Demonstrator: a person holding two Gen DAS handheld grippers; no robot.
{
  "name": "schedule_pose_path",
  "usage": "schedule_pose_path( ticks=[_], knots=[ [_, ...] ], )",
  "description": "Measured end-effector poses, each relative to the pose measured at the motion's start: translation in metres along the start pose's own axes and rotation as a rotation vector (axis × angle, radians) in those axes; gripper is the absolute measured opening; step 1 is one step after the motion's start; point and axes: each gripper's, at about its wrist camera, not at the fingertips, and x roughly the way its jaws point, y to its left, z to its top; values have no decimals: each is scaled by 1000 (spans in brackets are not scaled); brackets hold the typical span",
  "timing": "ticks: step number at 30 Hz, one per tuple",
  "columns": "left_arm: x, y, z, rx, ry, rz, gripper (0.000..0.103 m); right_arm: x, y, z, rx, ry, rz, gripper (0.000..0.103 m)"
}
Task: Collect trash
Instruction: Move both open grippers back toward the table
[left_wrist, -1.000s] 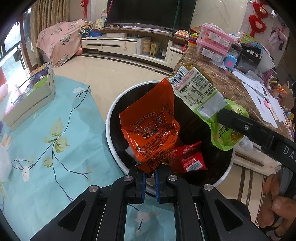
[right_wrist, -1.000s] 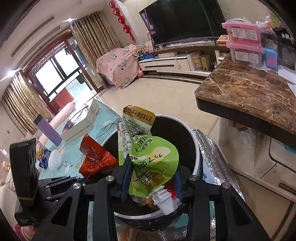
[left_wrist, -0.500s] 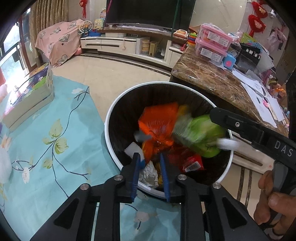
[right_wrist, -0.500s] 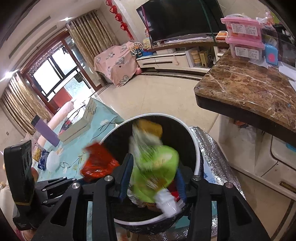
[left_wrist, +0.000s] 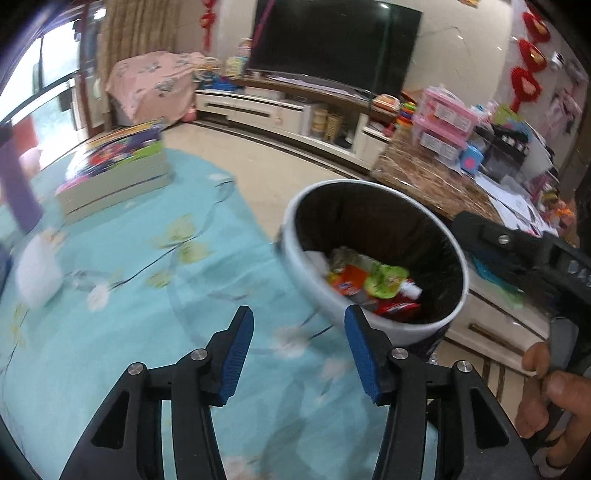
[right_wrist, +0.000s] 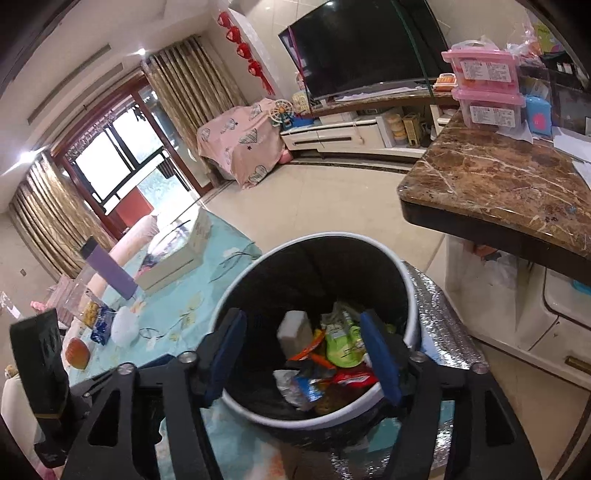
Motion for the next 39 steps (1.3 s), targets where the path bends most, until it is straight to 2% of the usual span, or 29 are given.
schedule_pose_path(
  ticks=[2, 9, 13, 21, 28, 31, 39],
  knots=[
    [-10, 10, -10, -22, -19, 30, 56, -2, 10, -5, -10, -5, 14, 75],
    [-47, 55, -45, -149, -67, 98, 57, 1, 57, -25, -75, 4, 77, 84],
    [-70, 77, -62, -205, -107, 167, 64, 6, 79, -36, -105, 6, 101, 94],
    [-96, 109, -91, -303, -111, 248, 66, 30, 119, -66, -137, 78, 168, 94],
    [-113, 125, -102, -340, -112, 305, 67, 52, 151, -89, -199, 137, 200, 94],
    [-119, 131, -104, -356, -105, 334, 74, 59, 161, -95, -219, 148, 210, 94],
    [-134, 154, -116, -397, -115, 381, 75, 76, 188, -107, -270, 177, 242, 94]
  ],
)
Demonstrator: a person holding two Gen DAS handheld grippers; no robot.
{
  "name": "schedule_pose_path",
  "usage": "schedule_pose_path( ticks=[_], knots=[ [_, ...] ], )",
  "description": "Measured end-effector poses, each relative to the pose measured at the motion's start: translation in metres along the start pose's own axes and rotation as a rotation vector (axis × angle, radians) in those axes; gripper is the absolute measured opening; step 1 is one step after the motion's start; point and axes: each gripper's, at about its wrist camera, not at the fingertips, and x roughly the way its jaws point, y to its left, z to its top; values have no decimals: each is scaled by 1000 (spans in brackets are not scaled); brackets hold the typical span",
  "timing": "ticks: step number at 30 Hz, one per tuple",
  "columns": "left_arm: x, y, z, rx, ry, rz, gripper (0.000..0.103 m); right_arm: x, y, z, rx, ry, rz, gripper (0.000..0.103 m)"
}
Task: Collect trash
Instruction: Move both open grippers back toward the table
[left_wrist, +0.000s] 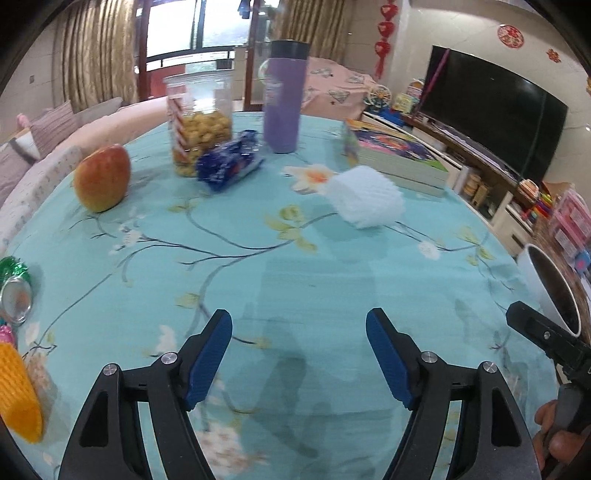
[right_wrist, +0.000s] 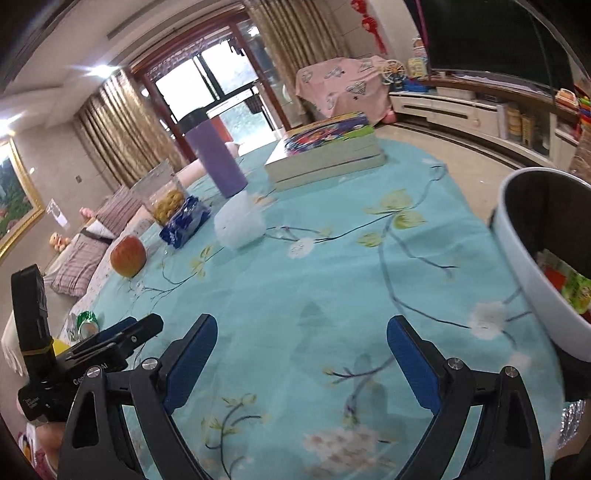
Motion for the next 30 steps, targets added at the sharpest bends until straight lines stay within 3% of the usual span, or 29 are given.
schedule_pose_path(
  ticks=[15, 30],
  knots=[
    [35, 58, 31, -61, 4, 65, 75, 44, 41, 12, -54, 45, 39, 94],
    [91, 72, 79, -22, 27, 86, 75, 100, 65, 37, -84, 105, 55, 94]
  ],
)
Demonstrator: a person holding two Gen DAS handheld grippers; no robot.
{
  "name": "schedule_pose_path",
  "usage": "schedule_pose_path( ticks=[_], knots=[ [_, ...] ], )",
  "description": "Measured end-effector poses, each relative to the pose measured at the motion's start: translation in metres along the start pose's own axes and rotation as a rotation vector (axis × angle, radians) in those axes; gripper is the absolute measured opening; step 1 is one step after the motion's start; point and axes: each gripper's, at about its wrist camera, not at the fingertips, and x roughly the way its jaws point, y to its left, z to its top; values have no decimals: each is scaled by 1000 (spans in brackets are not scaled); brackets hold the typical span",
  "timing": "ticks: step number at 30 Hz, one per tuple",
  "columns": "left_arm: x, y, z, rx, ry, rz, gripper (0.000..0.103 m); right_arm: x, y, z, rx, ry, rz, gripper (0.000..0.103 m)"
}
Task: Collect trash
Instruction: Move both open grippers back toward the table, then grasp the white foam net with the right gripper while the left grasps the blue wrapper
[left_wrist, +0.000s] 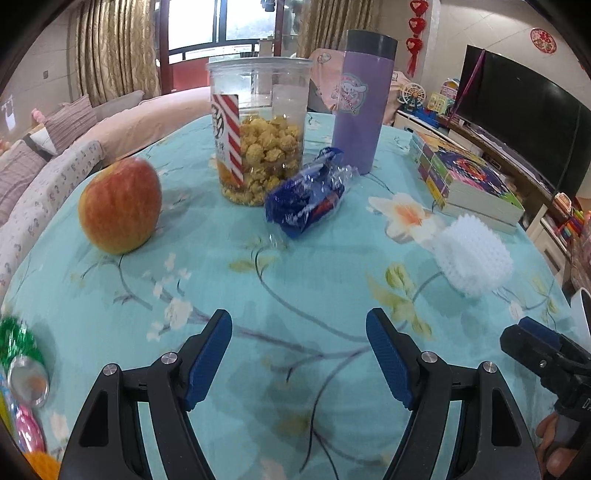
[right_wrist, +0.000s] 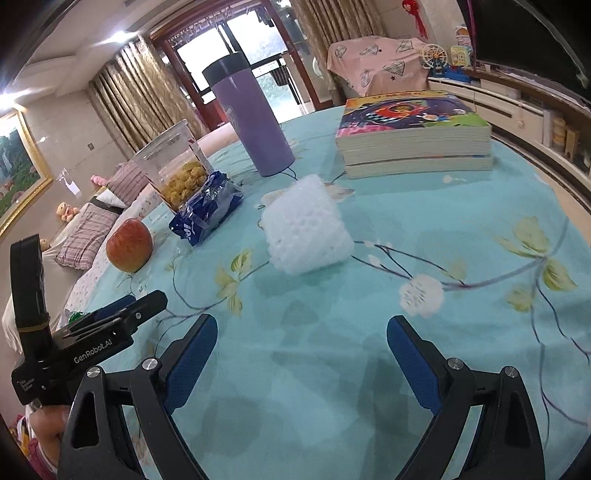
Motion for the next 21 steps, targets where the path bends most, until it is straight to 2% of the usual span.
schedule_pose_path(
  ticks=[10, 17, 21],
  knots=[
    [38, -1, 28, -6, 3, 9, 75, 31, 0, 26, 25, 10, -6, 94],
    [68, -1, 50, -2, -4, 57, 75, 48, -2, 34, 35, 27, -8, 94],
    [83, 3, 61, -24, 2, 39, 75, 50, -4, 39, 37, 21, -7, 94]
  ],
)
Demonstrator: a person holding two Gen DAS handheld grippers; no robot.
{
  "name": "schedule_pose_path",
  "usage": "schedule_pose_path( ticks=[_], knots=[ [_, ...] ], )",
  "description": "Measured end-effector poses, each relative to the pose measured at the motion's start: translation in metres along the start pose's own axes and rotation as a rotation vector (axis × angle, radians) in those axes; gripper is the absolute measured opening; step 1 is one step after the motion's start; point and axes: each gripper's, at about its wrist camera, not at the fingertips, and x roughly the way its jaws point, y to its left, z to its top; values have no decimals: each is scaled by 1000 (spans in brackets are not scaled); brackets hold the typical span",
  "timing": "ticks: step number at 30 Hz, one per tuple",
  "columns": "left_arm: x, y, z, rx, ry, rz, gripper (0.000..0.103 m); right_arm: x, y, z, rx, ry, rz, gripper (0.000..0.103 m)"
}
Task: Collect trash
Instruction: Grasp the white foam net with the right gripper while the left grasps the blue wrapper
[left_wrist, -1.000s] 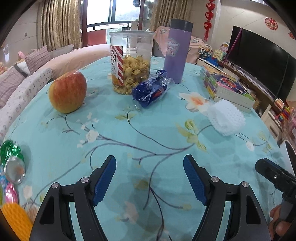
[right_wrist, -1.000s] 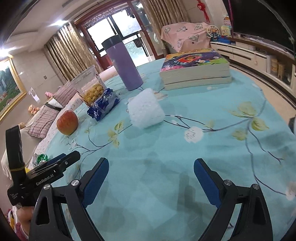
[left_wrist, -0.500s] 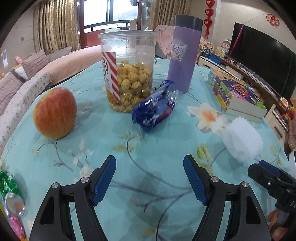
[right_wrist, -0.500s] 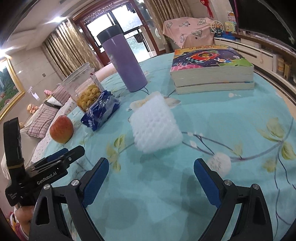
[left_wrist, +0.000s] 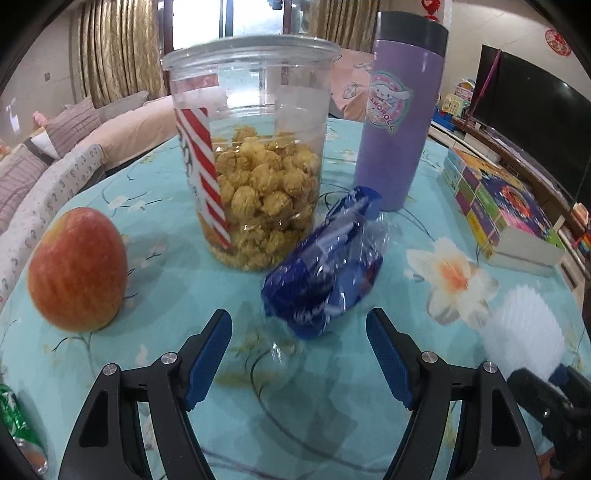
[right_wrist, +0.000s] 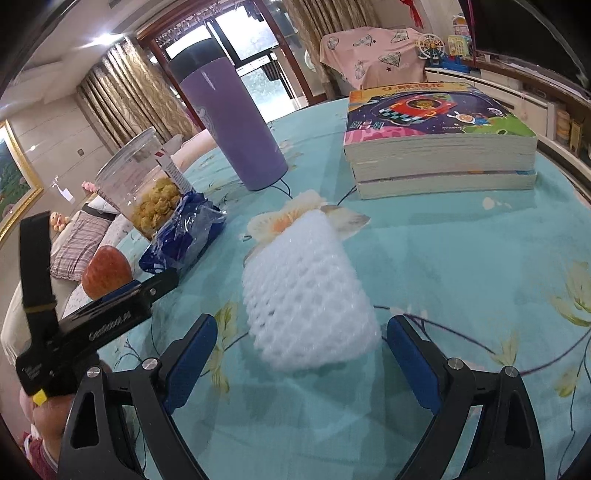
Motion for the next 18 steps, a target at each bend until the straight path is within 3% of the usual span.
schedule_pose_path(
  ticks=[6, 8, 9, 11, 12, 14, 18],
  knots=[
    [14, -2, 4, -35, 11, -27, 70, 4, -4, 4, 18, -12, 6, 94],
    [19, -6, 4, -22, 20, -36, 44, 4, -5, 4, 13, -12, 5, 91],
    [21, -8, 5, -16, 30, -53, 39, 5, -4, 4, 9, -12, 2, 88],
    [20, -8, 5, -11, 26, -55, 37, 4, -4, 4, 4, -15, -12, 62],
    [18, -8, 5, -8, 20, -57, 32, 4, -6, 3, 10, -16, -23, 56],
    [15, -10, 3, 3, 8, -62, 25, 2, -10, 3, 27, -16, -16, 51],
    [3, -20, -7, 32, 3, -68, 19, -7, -16, 1, 37, -26, -11, 47]
  ],
)
